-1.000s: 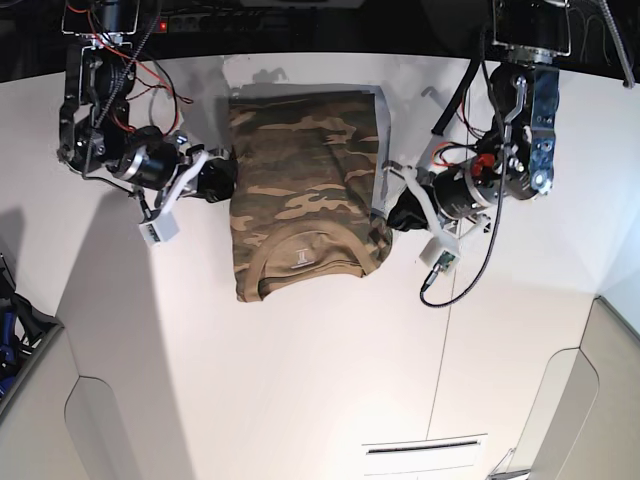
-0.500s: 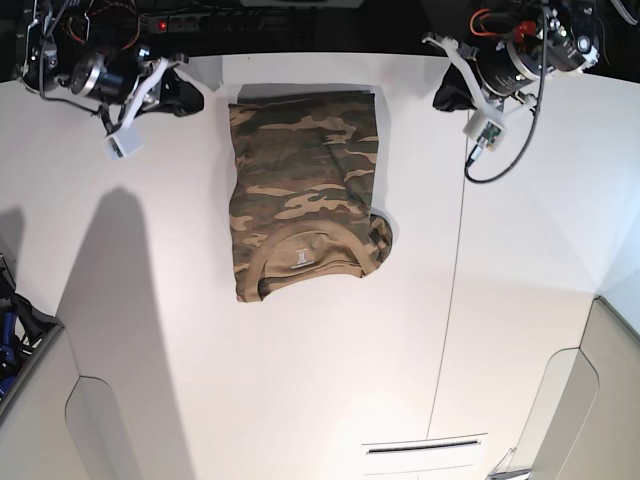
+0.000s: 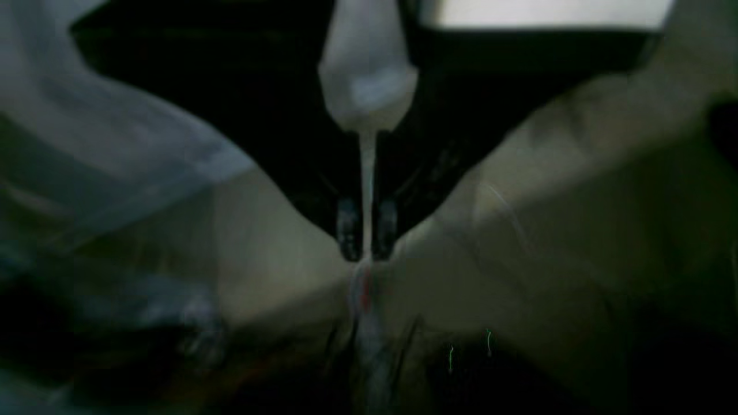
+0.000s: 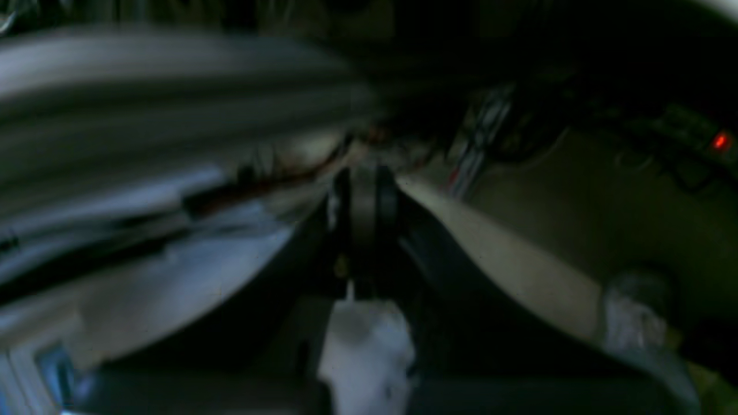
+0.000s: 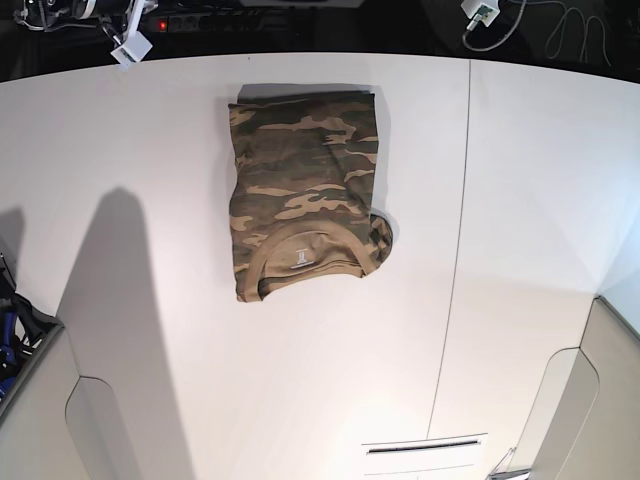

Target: Fold the T-shirt properly

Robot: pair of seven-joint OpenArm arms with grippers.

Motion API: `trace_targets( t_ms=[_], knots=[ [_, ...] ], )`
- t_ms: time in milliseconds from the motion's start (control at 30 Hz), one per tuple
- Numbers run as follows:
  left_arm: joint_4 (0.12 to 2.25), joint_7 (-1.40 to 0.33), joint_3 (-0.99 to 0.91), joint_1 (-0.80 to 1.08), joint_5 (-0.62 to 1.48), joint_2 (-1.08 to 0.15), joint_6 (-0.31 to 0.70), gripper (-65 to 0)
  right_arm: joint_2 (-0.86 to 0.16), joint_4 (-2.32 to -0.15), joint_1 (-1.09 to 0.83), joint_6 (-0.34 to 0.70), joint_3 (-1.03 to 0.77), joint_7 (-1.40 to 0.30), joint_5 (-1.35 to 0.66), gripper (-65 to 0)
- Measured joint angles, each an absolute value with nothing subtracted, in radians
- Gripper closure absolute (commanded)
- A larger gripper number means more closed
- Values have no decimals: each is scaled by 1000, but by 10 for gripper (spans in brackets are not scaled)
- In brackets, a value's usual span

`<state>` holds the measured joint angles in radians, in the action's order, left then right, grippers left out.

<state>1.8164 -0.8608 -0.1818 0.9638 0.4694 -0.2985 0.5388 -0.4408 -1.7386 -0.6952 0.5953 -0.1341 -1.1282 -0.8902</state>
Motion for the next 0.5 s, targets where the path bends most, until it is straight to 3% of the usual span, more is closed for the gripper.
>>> trace_targets(
  t_ms=[233,367,500],
  knots=[
    [1385,-710,-60,879,286,-298,535,-39,-545,-1504,-681,596,108,-1074,-845,0],
    [1149,-664,54,753,201,-297,433,-39,-533,-1335,-618,585,255,-939,-741,0],
    [942,-637,196,592,204,-296,420,-39,-497,-1179,-540,584,357,-825,-603,0]
  ],
)
